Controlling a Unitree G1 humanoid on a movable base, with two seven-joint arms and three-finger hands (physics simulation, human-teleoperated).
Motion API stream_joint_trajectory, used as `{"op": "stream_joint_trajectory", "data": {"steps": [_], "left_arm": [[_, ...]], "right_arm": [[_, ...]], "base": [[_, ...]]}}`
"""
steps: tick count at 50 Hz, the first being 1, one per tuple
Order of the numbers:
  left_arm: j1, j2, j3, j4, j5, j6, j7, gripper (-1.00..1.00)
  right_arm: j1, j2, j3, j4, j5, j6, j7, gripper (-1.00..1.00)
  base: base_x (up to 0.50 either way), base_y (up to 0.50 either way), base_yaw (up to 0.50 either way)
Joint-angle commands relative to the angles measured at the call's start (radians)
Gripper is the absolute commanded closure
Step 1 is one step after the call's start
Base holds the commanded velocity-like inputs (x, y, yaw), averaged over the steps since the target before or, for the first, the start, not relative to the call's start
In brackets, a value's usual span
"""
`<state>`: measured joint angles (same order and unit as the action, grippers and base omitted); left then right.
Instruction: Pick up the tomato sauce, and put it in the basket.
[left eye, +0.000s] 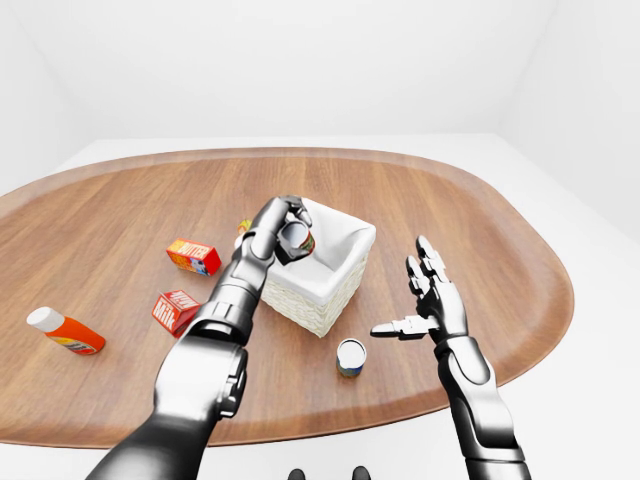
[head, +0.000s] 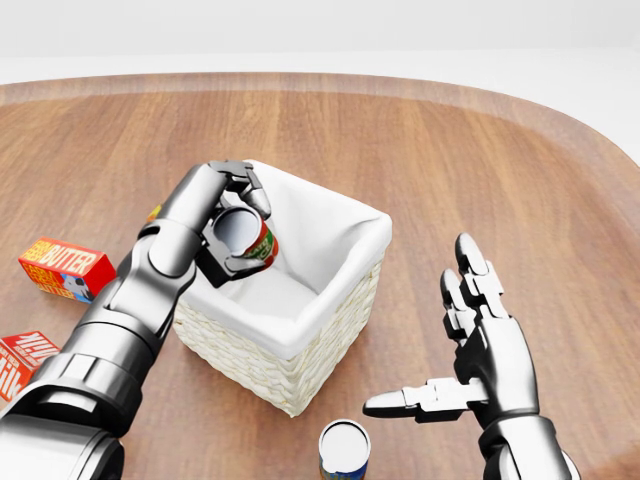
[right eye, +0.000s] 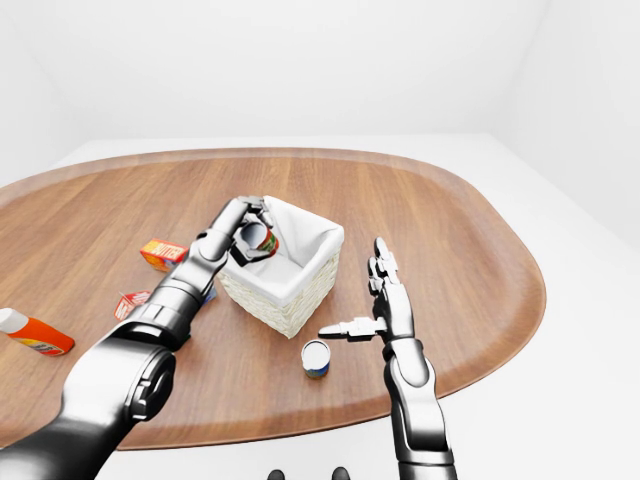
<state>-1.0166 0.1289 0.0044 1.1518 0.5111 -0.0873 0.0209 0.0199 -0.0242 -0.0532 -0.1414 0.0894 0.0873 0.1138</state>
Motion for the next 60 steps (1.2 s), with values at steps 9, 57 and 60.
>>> {"op": "stream_joint_trajectory", "data": {"steps": [9,57,60], "left_arm": [[-0.014,-0.010,0.002,0.068,-0.009,0.000,0.040,1.00],[0.001,-0.004,0.009,0.051,-0.016,0.000,0.037,-1.00],[0.003,-0.001,0.011,0.028,-0.027,0.000,0.028,-1.00]], "right_arm": [[0.005,0.001,0.002,-0.006,0.000,0.000,0.001,-1.00],[0.001,0.000,0.000,-0.008,0.001,0.000,-0.001,-1.00],[0.001,0.000,0.001,-0.008,-0.001,0.000,-0.002,-1.00]], "base": [[0.00,0.00,0.00],[0.00,0.00,0.00],[0.00,0.00,0.00]]}}
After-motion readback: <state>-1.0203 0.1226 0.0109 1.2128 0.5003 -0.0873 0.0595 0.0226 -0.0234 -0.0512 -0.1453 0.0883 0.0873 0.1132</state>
